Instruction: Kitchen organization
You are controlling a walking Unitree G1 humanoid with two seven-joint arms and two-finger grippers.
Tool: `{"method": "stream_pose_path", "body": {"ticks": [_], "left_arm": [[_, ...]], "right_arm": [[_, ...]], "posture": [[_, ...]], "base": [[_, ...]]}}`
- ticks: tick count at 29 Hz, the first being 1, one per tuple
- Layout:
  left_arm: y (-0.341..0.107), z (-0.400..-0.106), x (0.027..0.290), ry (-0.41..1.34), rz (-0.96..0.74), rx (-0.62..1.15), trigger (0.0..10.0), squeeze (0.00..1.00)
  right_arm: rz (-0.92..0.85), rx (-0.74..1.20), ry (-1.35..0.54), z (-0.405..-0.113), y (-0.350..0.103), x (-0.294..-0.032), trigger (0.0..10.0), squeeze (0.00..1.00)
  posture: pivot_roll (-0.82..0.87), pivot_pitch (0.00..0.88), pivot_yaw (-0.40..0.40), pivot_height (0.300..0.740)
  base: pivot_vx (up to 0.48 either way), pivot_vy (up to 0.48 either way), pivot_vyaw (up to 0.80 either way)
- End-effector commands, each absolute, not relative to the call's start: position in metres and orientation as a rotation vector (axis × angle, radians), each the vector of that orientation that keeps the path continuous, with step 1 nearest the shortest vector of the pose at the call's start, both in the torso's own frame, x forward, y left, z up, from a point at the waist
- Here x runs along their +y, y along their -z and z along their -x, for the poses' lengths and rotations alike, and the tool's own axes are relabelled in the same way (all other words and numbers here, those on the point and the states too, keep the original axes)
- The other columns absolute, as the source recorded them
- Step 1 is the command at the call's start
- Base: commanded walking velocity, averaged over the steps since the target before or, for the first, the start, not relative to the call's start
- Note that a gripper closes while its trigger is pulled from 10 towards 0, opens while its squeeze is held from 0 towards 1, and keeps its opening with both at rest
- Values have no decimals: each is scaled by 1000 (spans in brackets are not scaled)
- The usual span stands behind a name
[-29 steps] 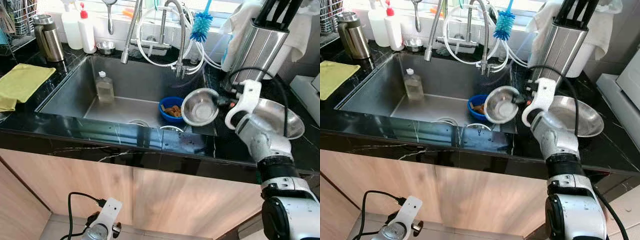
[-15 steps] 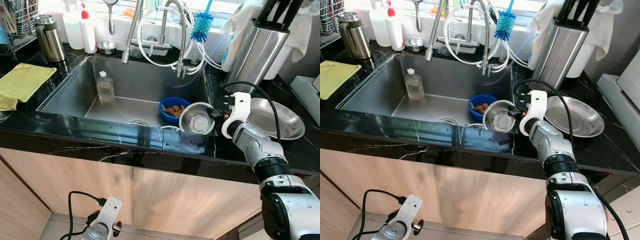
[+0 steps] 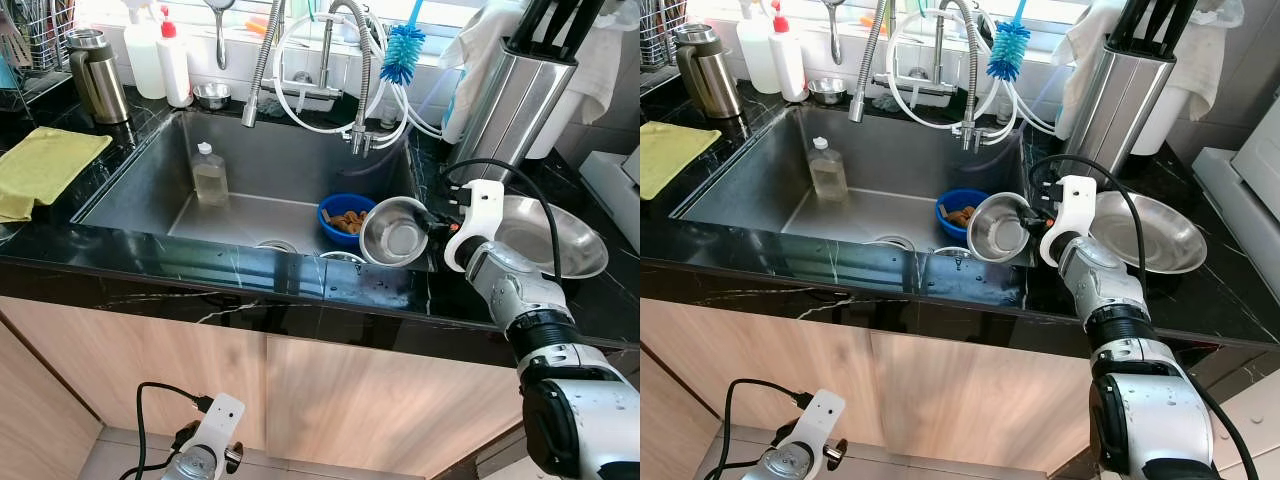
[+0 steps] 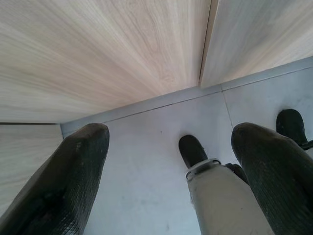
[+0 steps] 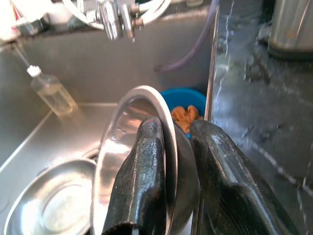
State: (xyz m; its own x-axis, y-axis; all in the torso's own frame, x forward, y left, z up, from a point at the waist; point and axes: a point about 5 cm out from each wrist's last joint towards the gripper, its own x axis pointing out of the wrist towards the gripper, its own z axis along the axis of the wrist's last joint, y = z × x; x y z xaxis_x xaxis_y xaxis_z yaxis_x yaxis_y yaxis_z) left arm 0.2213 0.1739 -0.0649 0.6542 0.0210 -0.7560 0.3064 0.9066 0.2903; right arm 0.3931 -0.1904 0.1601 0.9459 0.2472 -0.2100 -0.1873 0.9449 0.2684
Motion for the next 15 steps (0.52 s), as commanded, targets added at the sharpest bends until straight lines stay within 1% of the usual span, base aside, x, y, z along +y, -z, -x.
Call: {"method": "stream_pose_path", "body": {"ticks": [1,2,6,7,8,12,14,15], "left_arm": [[62,-226,171,176,-429,829,10000,0],[62,-226,171,177,-429,829,10000,0],[62,-226,171,175,-427,829,10000,0],[62,-226,171,175,-427,829,10000,0],[62,-225,171,174,-428,829,10000,0],[63,-225,171,176,-429,830,10000,0],[63,-225,171,176,-429,830,10000,0],[63,-225,170,176,-428,829,10000,0]], "right_arm": [[-260,186,-217,-398,-177,-192,10000,188],[-252,189,-211,-398,-176,-192,10000,1000],[-239,193,-201,-399,-175,-192,10000,1000],[-236,194,-206,-399,-175,-191,10000,294],[-233,194,-209,-399,-175,-191,10000,0],[-219,199,-226,-399,-174,-187,10000,0],[-216,195,-216,-399,-174,-188,10000,0],[-208,172,-181,-399,-177,-191,10000,0]], "posture": [[136,30,-137,740],[137,30,-138,740],[140,30,-140,740],[140,31,-139,740],[139,31,-138,740],[139,32,-140,740],[141,31,-141,740],[141,31,-140,740]], "base": [[0,0,0],[0,0,0],[0,0,0],[0,0,0],[0,0,0],[0,0,0],[0,0,0],[0,0,0]]}}
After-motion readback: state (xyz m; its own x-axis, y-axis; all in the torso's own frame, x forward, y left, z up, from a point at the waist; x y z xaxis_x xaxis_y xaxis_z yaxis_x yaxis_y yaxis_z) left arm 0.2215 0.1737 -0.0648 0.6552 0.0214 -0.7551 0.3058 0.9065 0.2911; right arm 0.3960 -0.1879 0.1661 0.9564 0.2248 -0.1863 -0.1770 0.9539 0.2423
